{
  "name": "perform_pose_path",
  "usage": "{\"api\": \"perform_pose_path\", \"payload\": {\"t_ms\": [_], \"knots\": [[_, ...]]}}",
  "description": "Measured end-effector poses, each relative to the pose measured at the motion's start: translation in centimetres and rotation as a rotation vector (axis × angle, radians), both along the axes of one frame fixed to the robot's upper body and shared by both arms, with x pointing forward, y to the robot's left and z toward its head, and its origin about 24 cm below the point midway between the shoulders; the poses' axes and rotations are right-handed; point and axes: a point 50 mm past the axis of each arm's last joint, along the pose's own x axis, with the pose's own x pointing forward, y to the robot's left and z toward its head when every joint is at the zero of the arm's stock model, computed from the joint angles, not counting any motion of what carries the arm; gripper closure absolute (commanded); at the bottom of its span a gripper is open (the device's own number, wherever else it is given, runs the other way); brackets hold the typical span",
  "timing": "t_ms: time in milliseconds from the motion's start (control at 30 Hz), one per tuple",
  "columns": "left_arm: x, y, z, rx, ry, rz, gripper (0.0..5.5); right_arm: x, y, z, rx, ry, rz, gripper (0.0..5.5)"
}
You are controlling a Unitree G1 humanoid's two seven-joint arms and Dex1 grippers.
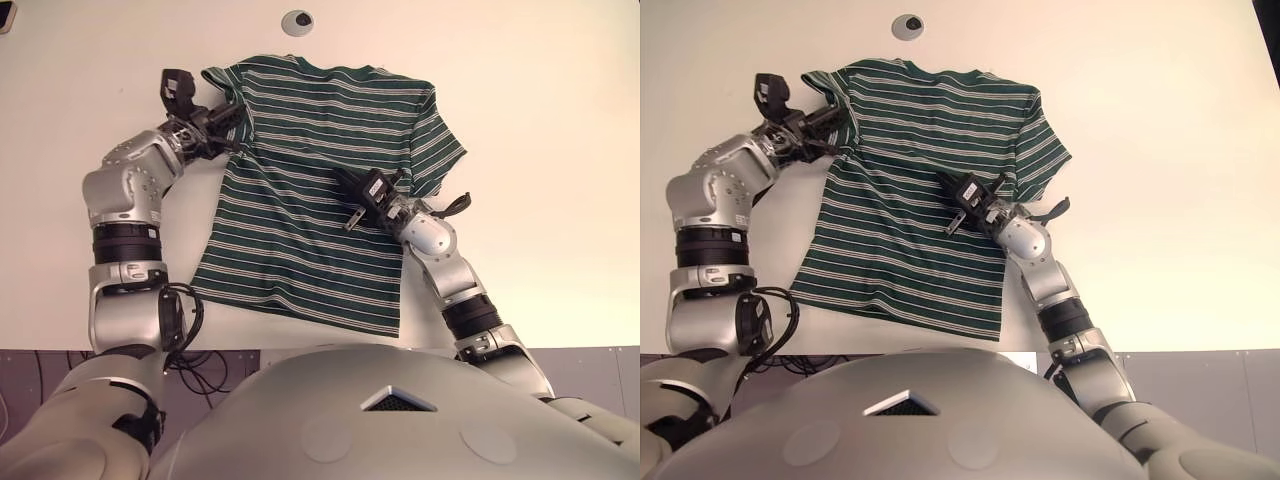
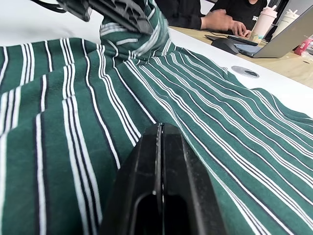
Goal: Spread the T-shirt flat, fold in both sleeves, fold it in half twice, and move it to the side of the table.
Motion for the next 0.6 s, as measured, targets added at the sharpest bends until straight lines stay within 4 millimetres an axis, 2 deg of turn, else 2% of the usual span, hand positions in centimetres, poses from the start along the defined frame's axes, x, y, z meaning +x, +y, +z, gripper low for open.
{"api": "perform_pose_path", "payload": {"t_ms": [100,200,333,500,600], "knots": [[-0.5,-1.8,-1.1,0.155,-0.024,-0.108,5.48,0.0,0.1,-0.1,-0.003,0.004,0.003,5.5],[-0.5,-2.2,-1.7,0.268,-0.064,-0.147,4.99,0.1,0.2,-0.1,-0.007,0.002,0.011,5.5],[-0.4,-2.3,-2.0,0.332,-0.1,-0.181,4.25,0.1,0.3,-0.1,-0.011,0.0,0.012,5.5],[-0.3,-2.0,-2.2,0.343,-0.116,-0.174,4.25,0.2,0.2,0.0,-0.006,0.0,0.005,5.5],[-0.3,-2.1,-2.2,0.347,-0.136,-0.185,4.25,0.2,-0.8,0.1,0.075,0.061,-0.049,5.5]]}}
